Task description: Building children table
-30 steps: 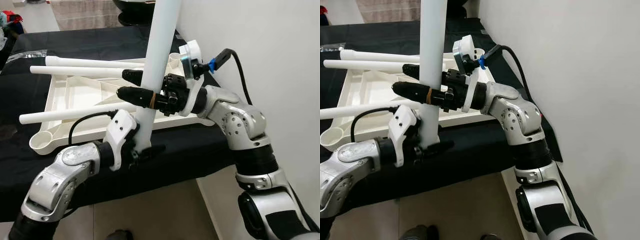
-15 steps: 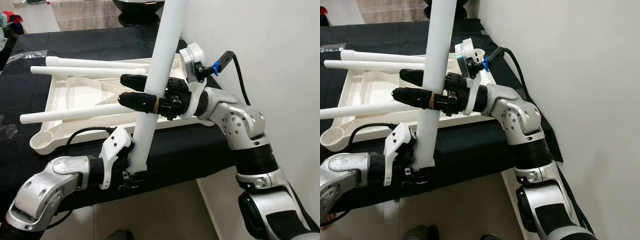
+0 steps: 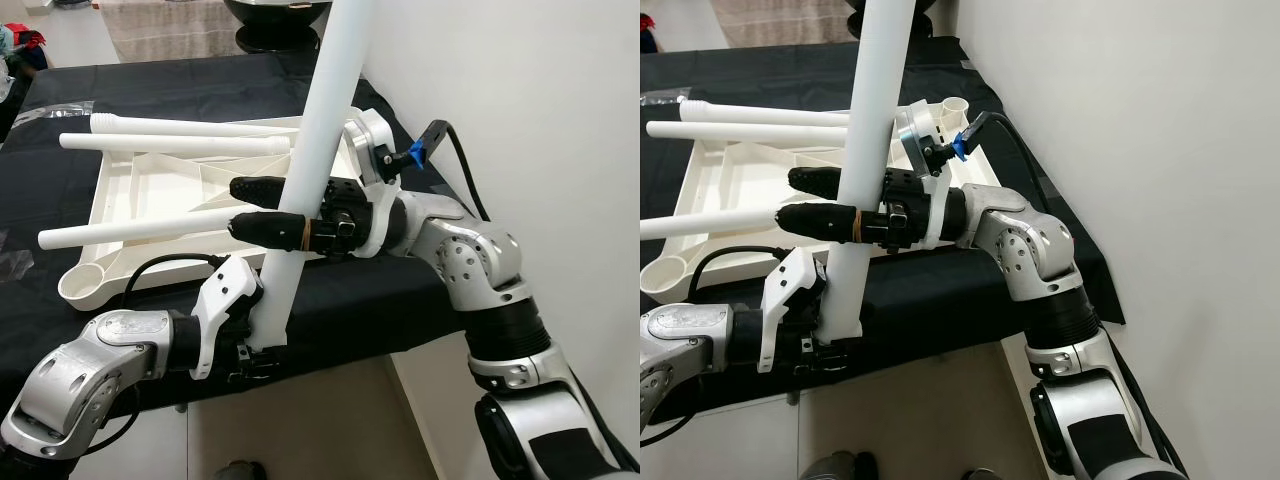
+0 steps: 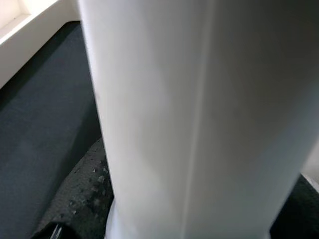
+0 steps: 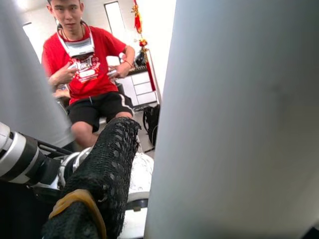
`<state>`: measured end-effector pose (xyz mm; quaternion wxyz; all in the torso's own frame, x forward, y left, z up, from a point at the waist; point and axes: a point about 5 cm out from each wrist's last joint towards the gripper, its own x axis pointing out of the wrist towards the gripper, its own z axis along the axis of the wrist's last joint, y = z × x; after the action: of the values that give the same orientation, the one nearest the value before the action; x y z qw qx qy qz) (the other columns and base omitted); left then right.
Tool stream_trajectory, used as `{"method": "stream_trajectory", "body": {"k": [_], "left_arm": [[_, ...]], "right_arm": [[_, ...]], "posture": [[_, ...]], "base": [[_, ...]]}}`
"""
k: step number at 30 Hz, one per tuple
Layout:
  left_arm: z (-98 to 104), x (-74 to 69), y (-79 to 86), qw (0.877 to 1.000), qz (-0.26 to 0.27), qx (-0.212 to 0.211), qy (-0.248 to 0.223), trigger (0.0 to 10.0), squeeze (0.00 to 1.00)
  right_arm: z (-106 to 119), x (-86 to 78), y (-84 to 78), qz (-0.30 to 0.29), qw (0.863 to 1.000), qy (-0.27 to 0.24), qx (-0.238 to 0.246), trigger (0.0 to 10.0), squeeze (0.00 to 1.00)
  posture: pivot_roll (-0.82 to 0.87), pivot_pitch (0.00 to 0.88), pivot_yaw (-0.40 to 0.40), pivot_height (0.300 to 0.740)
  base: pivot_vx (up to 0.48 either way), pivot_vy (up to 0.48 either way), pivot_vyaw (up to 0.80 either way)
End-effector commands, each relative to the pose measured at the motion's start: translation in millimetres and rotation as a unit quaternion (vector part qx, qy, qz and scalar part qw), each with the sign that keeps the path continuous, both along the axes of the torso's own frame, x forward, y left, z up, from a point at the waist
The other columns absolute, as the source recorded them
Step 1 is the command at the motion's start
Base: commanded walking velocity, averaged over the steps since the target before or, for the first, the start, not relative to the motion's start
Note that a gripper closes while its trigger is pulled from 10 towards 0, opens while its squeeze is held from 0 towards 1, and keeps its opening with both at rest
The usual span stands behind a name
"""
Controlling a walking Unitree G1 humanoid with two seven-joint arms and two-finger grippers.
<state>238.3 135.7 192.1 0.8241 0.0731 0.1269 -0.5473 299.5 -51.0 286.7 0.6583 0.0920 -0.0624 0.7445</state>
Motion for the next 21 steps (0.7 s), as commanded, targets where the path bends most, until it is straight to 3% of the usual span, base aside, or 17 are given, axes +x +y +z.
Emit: {"method": "stream_trajectory", "body": {"k": [1, 16, 17, 18, 19, 20, 21], "left_arm": [[-3.2, -3.5, -1.6, 1.000, -0.015, 0.005, 0.006, 10.0, 0.00], [-7.3, -9.4, -2.6, 1.000, -0.026, 0.006, 0.016, 10.0, 0.00], [-7.8, -9.8, -2.4, 1.000, -0.026, 0.006, 0.016, 10.0, 0.00], [-8.5, -10.3, -2.3, 0.999, -0.026, 0.006, 0.018, 10.0, 0.00], [-8.5, -10.3, -2.3, 0.999, -0.026, 0.006, 0.018, 10.0, 0.00], [-9.4, -11.1, -2.2, 0.999, -0.027, 0.007, 0.019, 10.0, 0.00], [-10.0, -11.6, -2.2, 0.999, -0.027, 0.007, 0.020, 10.0, 0.00]], "right_arm": [[0.6, -5.0, 2.6, 0.018, 1.000, 0.003, 0.008, 10.0, 0.00], [2.0, -10.3, 5.5, 0.038, 0.999, 0.006, 0.008, 10.0, 0.00], [1.8, -10.5, 5.5, 0.039, 0.999, 0.006, 0.008, 4.7, 0.00], [1.5, -10.8, 5.7, 0.041, 0.999, 0.007, 0.008, 3.2, 0.00], [1.5, -10.8, 5.7, 0.041, 0.999, 0.007, 0.008, 3.2, 0.00], [1.4, -11.5, 5.8, 0.044, 0.999, 0.007, 0.008, 0.0, 0.00], [1.3, -11.9, 5.8, 0.046, 0.999, 0.007, 0.008, 0.0, 0.00]], "posture": [[0.09, 0.119, -0.031, 0.740], [0.09, 0.112, -0.030, 0.740], [0.09, 0.112, -0.030, 0.740], [0.09, 0.112, -0.029, 0.740], [0.09, 0.112, -0.029, 0.740], [0.09, 0.113, -0.027, 0.740], [0.09, 0.113, -0.027, 0.740]], "base": [[0.000, 0.000, 0.00], [0.000, 0.000, 0.00], [0.000, 0.000, 0.00], [0.000, 0.000, 0.00], [0.000, 0.000, 0.00], [0.000, 0.000, 0.00], [0.000, 0.000, 0.00]]}}
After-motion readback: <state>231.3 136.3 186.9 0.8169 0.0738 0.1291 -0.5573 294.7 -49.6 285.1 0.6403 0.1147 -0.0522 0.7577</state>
